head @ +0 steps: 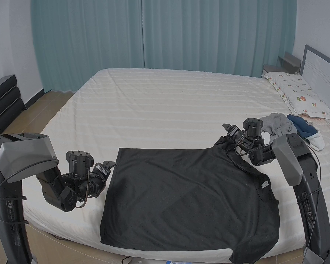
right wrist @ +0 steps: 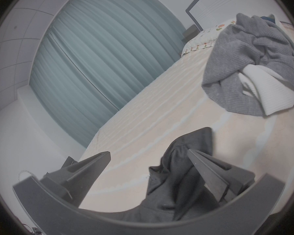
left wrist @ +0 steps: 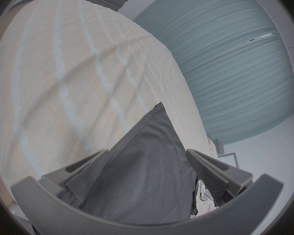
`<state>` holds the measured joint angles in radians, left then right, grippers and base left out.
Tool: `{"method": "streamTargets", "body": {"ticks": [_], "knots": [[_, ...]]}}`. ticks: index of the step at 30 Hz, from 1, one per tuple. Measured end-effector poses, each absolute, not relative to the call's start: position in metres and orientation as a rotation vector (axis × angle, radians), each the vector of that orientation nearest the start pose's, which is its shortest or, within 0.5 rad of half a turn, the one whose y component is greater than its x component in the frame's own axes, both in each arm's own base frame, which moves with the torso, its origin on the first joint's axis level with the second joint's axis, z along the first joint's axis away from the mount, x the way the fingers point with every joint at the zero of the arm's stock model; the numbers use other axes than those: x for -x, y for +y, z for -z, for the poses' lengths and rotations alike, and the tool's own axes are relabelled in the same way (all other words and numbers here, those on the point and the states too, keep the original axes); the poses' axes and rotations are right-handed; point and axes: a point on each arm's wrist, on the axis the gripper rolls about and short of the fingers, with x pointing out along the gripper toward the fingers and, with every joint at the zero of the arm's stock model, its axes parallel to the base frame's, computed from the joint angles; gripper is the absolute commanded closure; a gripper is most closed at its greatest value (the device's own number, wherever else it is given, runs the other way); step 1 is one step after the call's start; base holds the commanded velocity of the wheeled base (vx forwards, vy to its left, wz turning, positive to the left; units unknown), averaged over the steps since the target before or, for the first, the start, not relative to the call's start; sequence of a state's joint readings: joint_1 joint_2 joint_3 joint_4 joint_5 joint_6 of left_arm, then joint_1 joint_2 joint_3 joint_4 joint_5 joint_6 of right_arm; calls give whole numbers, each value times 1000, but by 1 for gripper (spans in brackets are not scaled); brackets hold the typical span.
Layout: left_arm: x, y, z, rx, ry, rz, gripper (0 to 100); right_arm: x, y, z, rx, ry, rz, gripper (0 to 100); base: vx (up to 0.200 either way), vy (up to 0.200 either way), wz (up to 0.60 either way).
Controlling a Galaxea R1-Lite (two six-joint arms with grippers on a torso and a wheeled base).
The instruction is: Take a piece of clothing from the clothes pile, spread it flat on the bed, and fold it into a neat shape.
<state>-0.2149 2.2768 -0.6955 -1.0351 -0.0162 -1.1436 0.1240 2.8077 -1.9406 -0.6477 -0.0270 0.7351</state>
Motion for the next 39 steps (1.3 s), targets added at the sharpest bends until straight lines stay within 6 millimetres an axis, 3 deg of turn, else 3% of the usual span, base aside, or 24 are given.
{"method": "streamTargets", "body": {"ticks": [9, 16, 21, 27, 32, 39], "knots": [[-347, -76, 1, 1055, 609, -112, 0, -520, 46, -4, -729, 332, -28, 0, 0, 0, 0], [-347, -76, 1, 1055, 609, -112, 0, -482, 37, -7, -738, 452, -19, 0, 0, 0, 0], [-347, -76, 1, 1055, 609, -112, 0, -458, 46, -6, -755, 530, -25, 0, 0, 0, 0], [-347, -76, 1, 1054, 609, -112, 0, -442, 74, -8, -799, 594, -57, 0, 0, 0, 0], [-347, -76, 1, 1055, 610, -112, 0, -437, 89, -6, -789, 627, -76, 0, 0, 0, 0], [-347, -76, 1, 1055, 610, -112, 0, -441, 92, 12, -777, 670, -43, 0, 0, 0, 0]]}}
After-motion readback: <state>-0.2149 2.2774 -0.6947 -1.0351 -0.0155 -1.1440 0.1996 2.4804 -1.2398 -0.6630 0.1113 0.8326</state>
